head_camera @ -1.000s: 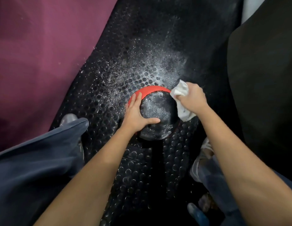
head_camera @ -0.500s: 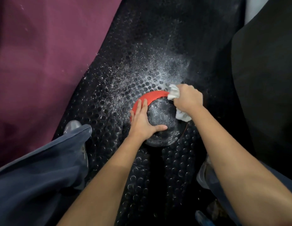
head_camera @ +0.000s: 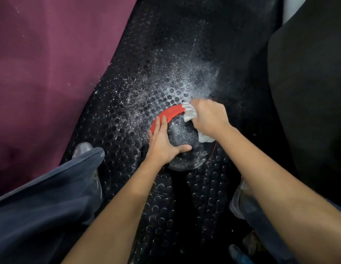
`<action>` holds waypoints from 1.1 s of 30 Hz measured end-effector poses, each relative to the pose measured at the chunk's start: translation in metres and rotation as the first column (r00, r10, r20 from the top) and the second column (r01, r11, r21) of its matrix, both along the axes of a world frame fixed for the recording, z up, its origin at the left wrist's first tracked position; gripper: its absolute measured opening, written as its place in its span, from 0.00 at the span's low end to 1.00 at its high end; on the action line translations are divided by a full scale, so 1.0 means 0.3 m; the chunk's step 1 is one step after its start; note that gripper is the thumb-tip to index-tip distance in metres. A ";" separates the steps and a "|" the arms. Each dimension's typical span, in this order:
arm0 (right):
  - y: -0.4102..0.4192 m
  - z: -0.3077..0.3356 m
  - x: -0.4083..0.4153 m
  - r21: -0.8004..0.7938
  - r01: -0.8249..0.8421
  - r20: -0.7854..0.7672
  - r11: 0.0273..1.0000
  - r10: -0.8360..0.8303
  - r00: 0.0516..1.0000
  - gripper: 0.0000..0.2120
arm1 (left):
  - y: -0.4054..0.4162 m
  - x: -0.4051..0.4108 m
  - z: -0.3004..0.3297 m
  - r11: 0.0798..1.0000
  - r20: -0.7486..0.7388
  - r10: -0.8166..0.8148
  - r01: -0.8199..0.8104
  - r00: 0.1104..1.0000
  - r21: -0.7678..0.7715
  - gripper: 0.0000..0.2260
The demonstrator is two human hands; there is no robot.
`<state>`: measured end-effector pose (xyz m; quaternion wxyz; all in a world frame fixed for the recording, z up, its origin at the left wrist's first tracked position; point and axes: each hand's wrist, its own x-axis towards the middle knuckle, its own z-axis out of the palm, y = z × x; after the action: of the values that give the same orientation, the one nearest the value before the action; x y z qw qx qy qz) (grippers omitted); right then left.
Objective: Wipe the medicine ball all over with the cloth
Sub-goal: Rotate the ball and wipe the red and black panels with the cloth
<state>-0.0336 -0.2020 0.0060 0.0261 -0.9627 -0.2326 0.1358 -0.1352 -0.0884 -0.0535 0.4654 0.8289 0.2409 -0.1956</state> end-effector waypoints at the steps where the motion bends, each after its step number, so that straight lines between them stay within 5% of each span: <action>1: -0.019 -0.002 0.008 -0.016 -0.005 -0.001 1.000 0.005 1.000 0.14 | 0.003 -0.003 -0.002 1.000 0.005 -0.001 0.001 1.000 0.001 0.58; 5: -0.050 0.001 0.008 0.004 0.179 -0.002 0.984 -0.179 0.984 0.12 | -0.011 0.006 0.009 1.000 0.005 -0.015 0.015 1.000 0.006 0.57; 9: -0.009 0.008 -0.045 0.067 0.036 0.022 0.997 -0.037 0.999 0.09 | -0.004 0.004 0.001 1.000 -0.002 -0.008 0.008 1.000 0.008 0.58; 14: -0.047 -0.009 0.006 0.040 0.189 -0.001 0.981 -0.190 0.982 0.09 | -0.006 0.012 0.005 0.999 0.000 -0.029 0.029 1.000 0.019 0.58; 18: -0.020 -0.001 -0.034 0.058 0.050 0.009 0.997 -0.051 0.999 0.08 | -0.004 0.020 0.000 1.000 0.002 -0.020 0.019 1.000 0.024 0.58; 23: -0.013 0.013 0.012 0.002 0.141 -0.022 0.990 -0.141 0.990 0.09 | -0.005 0.022 0.001 0.999 0.003 -0.034 0.034 0.999 0.027 0.58; 27: 0.037 0.008 -0.037 0.037 0.024 -0.016 0.999 -0.024 1.000 0.09 | -0.001 0.032 0.002 0.999 -0.006 -0.042 0.042 0.999 0.035 0.58; 31: -0.031 -0.006 0.003 0.062 0.231 -0.028 0.971 -0.229 0.973 0.09 | 0.006 0.026 0.004 0.998 0.004 -0.061 0.060 0.998 0.024 0.58; 33: -0.036 -0.002 -0.022 0.077 0.193 -0.034 0.978 -0.191 0.981 0.08 | 0.008 0.032 0.007 0.998 0.004 -0.065 0.065 0.998 0.027 0.58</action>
<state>-0.0401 -0.2129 0.0055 0.0806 -0.9769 -0.1436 0.1360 -0.1257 -0.0859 -0.0513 0.4482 0.8429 0.2155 -0.2054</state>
